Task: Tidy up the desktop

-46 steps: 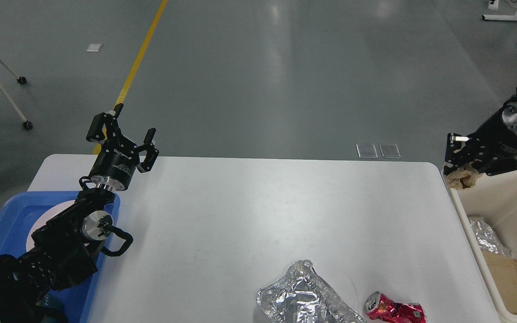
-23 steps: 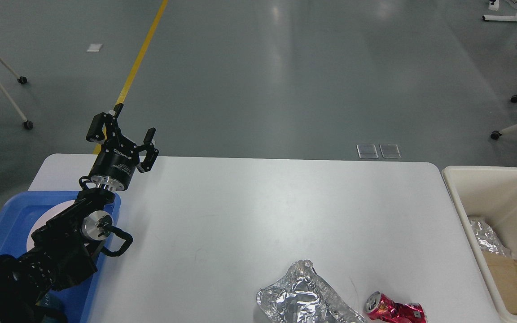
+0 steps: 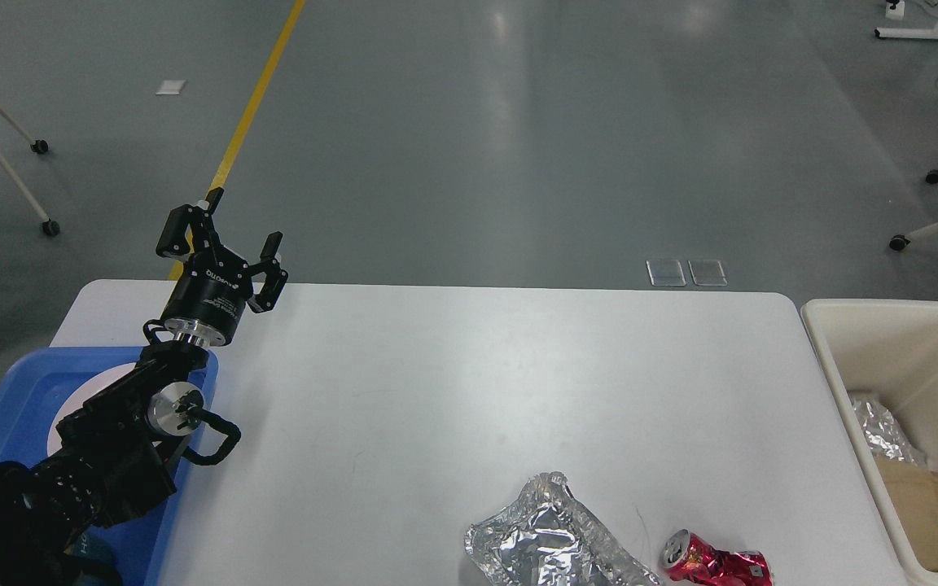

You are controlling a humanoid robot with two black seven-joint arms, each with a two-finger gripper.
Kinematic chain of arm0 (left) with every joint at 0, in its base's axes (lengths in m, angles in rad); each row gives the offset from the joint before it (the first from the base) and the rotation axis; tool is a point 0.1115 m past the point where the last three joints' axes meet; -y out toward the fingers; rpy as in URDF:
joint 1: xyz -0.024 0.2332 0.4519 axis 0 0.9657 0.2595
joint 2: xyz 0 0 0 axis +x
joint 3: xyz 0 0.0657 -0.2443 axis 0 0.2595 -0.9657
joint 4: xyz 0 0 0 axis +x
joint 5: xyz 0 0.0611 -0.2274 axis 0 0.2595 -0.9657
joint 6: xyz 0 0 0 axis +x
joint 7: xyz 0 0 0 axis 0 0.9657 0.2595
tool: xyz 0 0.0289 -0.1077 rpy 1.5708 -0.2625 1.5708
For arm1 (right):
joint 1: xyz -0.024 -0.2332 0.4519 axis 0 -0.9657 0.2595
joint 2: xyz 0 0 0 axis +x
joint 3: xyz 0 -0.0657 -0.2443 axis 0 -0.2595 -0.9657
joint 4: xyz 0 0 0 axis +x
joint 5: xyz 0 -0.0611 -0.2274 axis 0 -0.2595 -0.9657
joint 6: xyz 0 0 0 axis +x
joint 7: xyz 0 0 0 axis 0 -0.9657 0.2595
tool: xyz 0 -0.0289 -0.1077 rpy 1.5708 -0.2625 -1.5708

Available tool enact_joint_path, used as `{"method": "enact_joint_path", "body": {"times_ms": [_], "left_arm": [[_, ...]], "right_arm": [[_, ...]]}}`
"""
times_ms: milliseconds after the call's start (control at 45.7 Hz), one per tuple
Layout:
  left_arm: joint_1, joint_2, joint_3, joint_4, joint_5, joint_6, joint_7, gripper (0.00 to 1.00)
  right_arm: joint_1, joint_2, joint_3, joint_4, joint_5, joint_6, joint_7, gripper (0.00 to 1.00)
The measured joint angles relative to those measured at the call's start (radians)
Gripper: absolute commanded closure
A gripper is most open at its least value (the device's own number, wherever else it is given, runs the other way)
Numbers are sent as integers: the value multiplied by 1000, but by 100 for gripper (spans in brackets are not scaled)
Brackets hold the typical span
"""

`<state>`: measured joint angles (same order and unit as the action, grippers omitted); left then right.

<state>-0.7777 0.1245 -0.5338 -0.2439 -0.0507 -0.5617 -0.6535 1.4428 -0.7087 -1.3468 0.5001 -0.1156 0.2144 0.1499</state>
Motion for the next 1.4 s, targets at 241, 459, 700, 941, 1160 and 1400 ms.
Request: {"method": "enact_joint_path", "body": {"times_ms": [241, 459, 700, 941, 1160, 1400], "left_arm": [[0, 0, 0, 0, 0, 0, 0, 3], [0, 0, 0, 0, 1, 0, 0, 4], [0, 0, 0, 0, 0, 0, 0, 3], [0, 0, 0, 0, 0, 0, 0, 4], [0, 0, 0, 0, 0, 0, 0, 3], [0, 0, 0, 0, 0, 0, 0, 3]], "right_arm": [[-242, -1, 210, -90, 2, -81, 1, 100], [-383, 0, 343, -168, 2, -84, 0, 100], [-412, 0, 364, -173, 2, -83, 2, 7], [-412, 12, 367, -153, 0, -75, 2, 0], [-401, 19, 358, -113, -4, -63, 2, 0], [-312, 11, 296, -41, -17, 6, 4, 0]]}}
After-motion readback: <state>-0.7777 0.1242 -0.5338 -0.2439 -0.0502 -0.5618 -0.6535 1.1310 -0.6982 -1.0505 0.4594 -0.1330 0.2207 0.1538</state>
